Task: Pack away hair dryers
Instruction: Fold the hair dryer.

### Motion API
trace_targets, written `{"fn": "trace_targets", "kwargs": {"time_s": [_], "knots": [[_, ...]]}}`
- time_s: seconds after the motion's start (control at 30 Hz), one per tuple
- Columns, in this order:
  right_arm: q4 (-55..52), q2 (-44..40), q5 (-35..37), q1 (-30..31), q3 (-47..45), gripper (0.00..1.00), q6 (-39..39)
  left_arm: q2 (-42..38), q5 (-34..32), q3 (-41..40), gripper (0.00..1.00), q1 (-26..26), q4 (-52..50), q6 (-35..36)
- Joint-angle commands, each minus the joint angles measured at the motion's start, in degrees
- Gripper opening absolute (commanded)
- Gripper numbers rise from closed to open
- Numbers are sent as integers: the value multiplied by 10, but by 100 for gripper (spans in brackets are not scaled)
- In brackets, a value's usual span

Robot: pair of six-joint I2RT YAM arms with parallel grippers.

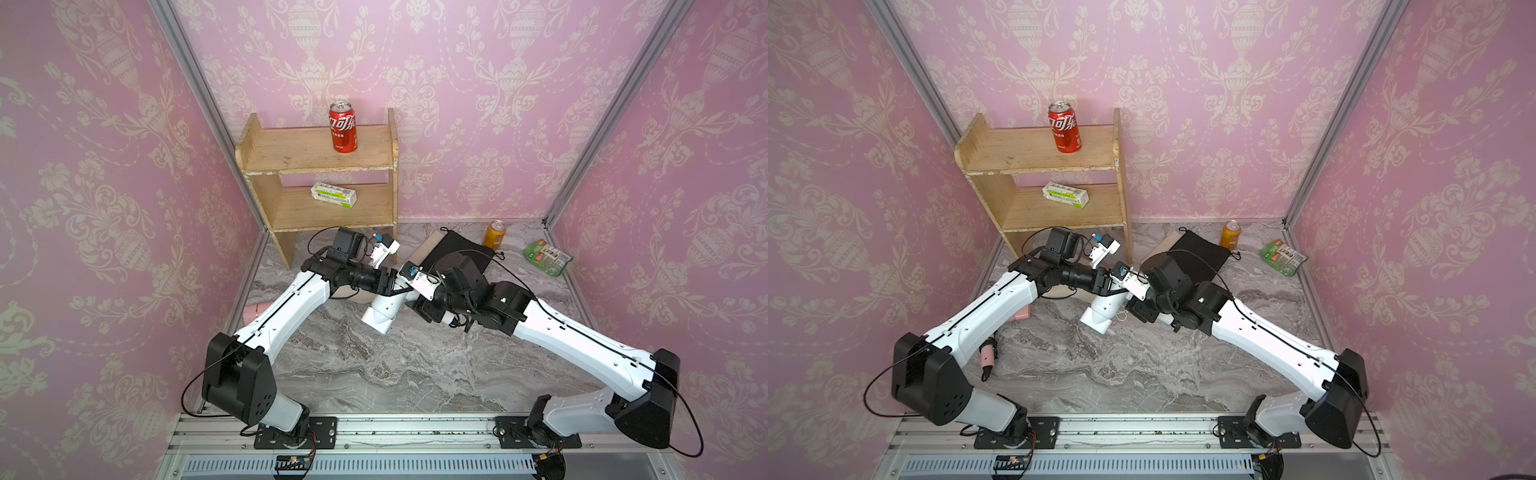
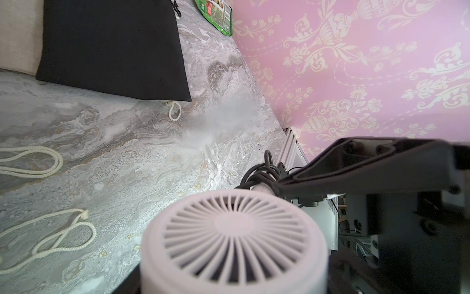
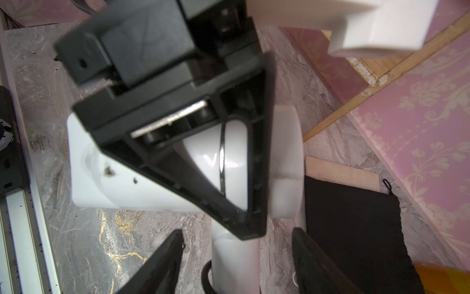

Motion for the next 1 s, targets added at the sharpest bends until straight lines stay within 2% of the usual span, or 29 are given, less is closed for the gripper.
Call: {"fn": "trace_targets", "kwargs": {"time_s": [0.0,0.3,0.63,0.7,0.97], "knots": [[7,-32,7,-7,-13,72,15,-30,-13,6,16,0,6,-4],[-17,-33,-11,-26,-52,73,13,-33,-32,24,18,0,-22,9],[-12,2,-39,-36,-61,68,24,-40,-40,31,18,2,-18,-1],[-5,4,-40,-38,-76,67,28,-42,-41,31,18,2,-15,-4],[28,2,-40,-53,-105,46,69,-55,-57,29,18,3,8,-22]]}}
